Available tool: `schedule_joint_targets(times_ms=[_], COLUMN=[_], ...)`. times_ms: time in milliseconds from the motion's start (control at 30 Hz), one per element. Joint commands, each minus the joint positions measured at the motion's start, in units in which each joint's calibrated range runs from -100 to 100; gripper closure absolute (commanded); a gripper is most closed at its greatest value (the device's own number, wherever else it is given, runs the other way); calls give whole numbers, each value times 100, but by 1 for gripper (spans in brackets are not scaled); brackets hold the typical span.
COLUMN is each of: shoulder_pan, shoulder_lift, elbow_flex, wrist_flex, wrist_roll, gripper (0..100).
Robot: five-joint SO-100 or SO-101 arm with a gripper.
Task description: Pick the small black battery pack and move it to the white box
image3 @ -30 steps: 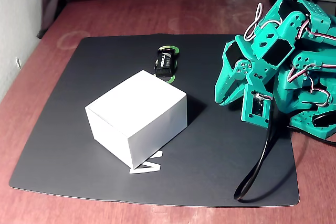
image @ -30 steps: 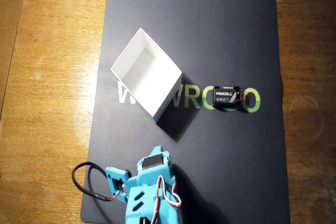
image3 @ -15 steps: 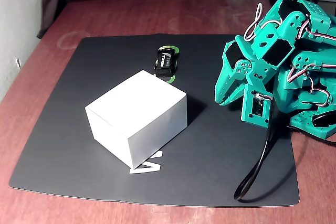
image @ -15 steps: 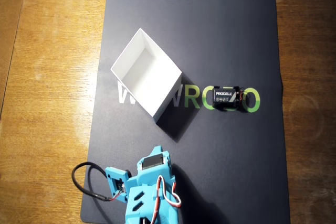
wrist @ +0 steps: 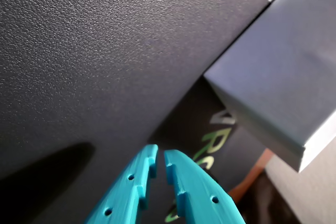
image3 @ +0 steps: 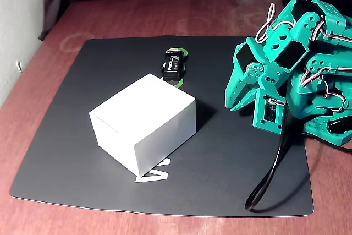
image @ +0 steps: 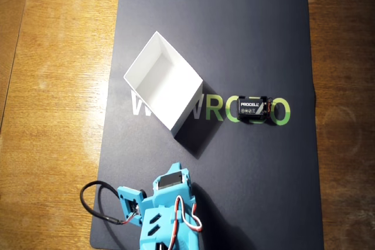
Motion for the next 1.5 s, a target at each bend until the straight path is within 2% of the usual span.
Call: schedule_joint_targets(times_ms=[0, 433, 667, 767, 967, 1167, 1300, 1467], shoulder_pan=[-34, 71, 376, 482, 1526, 2769, 3555, 4388], shoulder_lift=[1, 54, 176, 720, 2938, 5174, 6165, 6928], elbow_flex=[-16, -134, -1404, -2111, -4433, -6946, -7980, -8533], wrist_flex=[13, -57, 4, 4, 48, 1275, 1617, 1661], wrist_roll=[-8, -19, -247, -225, -214, -214, -198, 921], gripper=[99, 99, 99, 99, 99, 99, 99, 99])
